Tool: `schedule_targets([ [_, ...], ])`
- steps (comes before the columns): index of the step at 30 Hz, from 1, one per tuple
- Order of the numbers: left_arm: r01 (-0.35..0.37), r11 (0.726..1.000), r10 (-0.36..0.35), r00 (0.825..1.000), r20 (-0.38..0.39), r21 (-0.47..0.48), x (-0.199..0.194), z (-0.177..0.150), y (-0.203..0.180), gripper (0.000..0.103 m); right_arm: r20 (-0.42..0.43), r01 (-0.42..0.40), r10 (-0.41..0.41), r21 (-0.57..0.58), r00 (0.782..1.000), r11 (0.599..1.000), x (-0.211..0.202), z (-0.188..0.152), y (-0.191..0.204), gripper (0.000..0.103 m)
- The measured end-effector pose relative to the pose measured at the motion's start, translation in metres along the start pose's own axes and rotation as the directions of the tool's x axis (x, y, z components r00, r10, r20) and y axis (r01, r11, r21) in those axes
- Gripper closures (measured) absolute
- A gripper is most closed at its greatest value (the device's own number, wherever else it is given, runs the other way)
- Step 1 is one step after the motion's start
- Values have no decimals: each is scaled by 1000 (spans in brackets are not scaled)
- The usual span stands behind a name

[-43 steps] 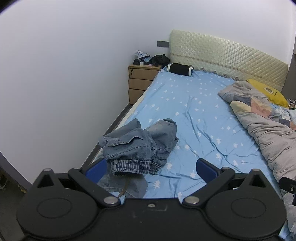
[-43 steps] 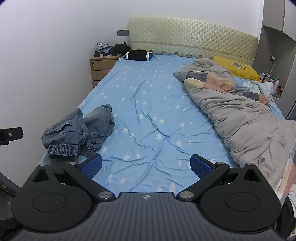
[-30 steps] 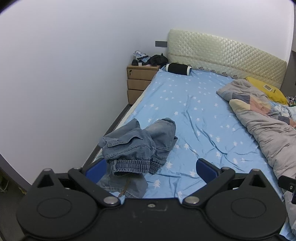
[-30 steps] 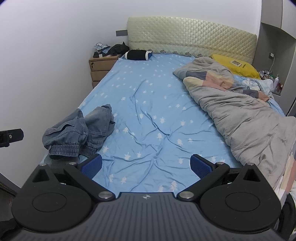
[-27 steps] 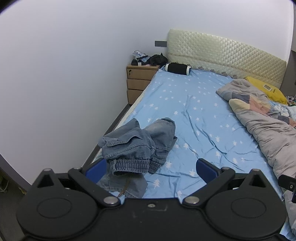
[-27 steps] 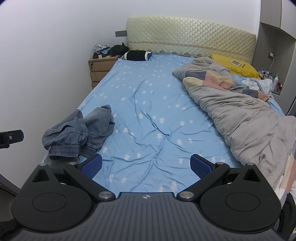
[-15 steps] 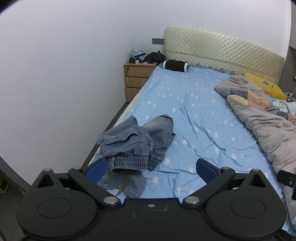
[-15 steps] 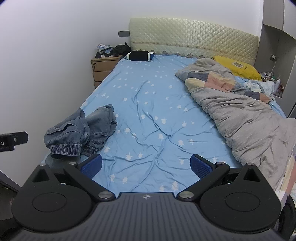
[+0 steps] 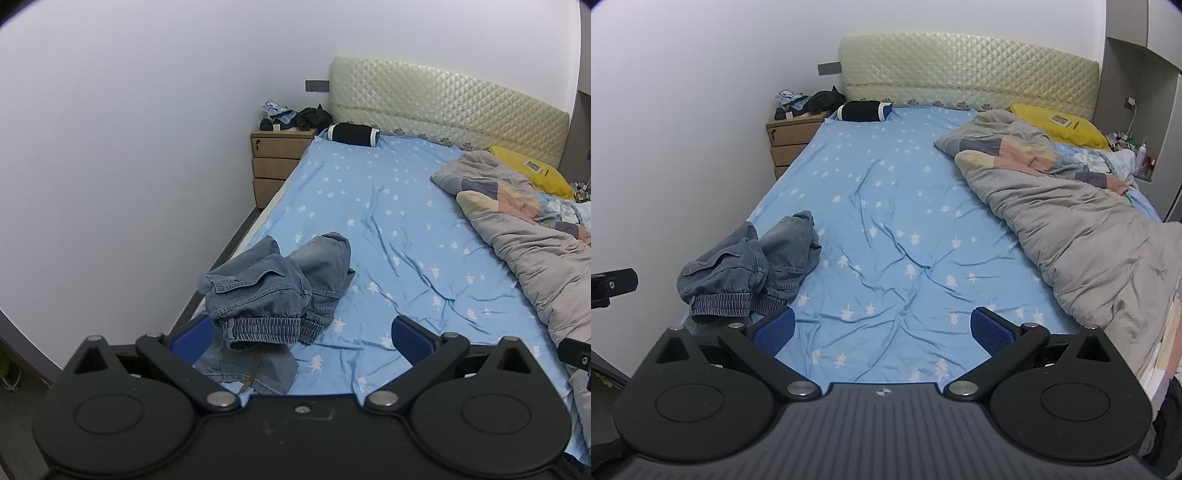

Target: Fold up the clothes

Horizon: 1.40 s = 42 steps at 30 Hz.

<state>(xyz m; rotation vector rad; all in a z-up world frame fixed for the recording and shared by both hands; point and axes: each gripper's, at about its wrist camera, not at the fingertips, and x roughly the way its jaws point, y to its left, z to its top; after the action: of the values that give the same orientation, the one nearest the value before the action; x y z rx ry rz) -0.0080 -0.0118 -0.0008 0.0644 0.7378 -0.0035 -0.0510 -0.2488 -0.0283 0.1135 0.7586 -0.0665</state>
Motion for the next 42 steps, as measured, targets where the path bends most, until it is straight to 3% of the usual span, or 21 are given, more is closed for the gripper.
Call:
schedule_targets([
  [34,-64,998,63,997,-45,-13,-7,-9,2,0,-20,-109,109,-16,994,994,-2,-6,-1,0],
  [42,-164,984,157,983,-97,-69,0,-16,13,0,12,-199,199,-35,980,979,6,-2,-4,1],
])
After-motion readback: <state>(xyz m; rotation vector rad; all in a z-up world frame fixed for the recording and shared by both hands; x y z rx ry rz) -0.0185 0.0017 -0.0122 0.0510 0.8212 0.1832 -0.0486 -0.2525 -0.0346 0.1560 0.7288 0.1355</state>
